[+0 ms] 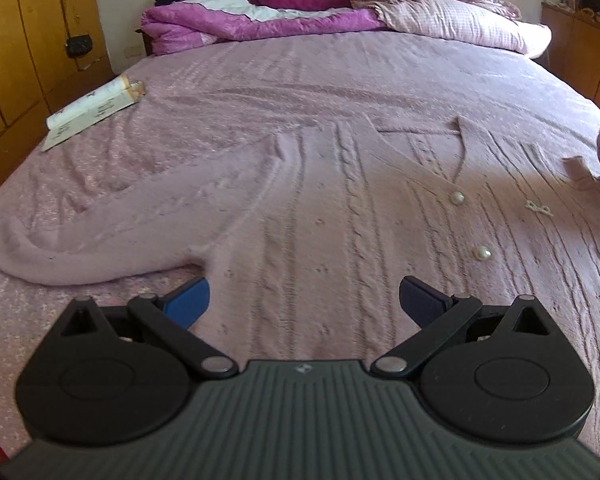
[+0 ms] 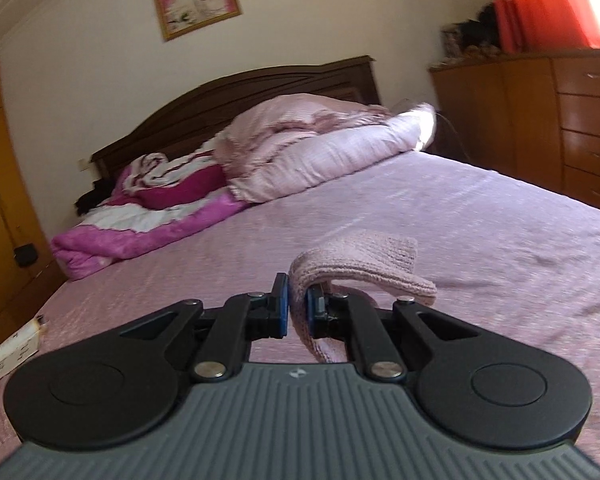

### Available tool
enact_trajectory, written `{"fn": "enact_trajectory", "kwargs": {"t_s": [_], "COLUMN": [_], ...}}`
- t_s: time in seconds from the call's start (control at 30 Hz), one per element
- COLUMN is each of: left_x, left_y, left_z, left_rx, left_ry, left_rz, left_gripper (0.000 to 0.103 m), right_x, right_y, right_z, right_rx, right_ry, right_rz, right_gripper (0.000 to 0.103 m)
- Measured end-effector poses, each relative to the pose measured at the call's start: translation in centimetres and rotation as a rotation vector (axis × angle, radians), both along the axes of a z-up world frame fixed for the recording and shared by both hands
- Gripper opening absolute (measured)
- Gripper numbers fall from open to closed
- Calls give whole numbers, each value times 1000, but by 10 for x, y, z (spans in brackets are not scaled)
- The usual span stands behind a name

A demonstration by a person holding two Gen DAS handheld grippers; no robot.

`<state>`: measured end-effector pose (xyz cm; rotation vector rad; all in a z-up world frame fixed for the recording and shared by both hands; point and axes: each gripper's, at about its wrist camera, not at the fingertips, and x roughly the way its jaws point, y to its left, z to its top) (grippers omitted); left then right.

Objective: Fold small clothes
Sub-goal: 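Lift the sleeve and lay it across the cardigan body with the right gripper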

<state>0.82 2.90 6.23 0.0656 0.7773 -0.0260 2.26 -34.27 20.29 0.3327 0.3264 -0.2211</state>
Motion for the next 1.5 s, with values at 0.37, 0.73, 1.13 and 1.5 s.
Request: {"fn": "enact_trajectory", "kwargs": {"t_s": [0.37, 0.73, 1.13, 1.5], "left_x": [-2, -5, -6, 1], "left_y": [45, 62, 76, 65], "left_z": [3, -2, -11, -11], "left_rx": [-45, -40, -50, -45], "left_ry": [-4, -13, -4, -21], "left_rz": [83, 109, 133, 100], "left_gripper": [103, 103, 103, 103], "right_x": [37, 56, 100, 92], "right_y": [123, 199, 234, 226], "right_z": [-7, -69, -110, -140], "right_rx": [44, 24, 8, 103], "right_ry": [23, 139, 215, 277], "right_rz": [157, 274, 360, 487], "right_gripper": [9, 9, 9, 63]}}
